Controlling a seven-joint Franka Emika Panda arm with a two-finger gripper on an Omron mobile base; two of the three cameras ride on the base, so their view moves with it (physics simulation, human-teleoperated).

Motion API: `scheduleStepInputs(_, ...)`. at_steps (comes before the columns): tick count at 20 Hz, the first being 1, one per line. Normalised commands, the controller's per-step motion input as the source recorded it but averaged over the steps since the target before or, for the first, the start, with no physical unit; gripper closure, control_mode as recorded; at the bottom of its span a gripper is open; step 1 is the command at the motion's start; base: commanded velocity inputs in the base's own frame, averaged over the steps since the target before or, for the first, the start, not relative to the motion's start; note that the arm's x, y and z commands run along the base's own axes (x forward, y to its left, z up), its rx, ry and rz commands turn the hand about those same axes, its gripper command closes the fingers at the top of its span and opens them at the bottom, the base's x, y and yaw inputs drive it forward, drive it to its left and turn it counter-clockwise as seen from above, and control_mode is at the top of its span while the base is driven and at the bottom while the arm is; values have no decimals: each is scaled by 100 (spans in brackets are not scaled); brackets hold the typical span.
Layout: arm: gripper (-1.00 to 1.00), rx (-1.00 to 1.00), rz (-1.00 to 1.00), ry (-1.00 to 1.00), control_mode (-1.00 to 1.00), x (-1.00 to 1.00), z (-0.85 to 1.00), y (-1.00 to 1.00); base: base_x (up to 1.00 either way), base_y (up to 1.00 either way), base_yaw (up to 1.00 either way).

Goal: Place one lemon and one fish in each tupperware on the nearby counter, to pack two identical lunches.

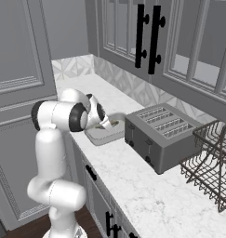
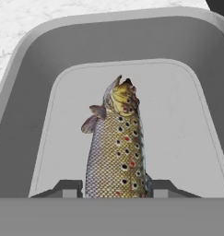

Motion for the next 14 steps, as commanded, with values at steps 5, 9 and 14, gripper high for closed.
scheduleStepInputs(5, -100, 0, -3, 0, -100, 10, -2, -1, 0, 0, 0)
scheduleStepInputs(9, -100, 0, -2, 0, -100, -4, 8, -6, 0, 0, 0)
scheduleStepInputs(14, -100, 0, -1, -1, -100, -15, 45, -6, 0, 0, 0)
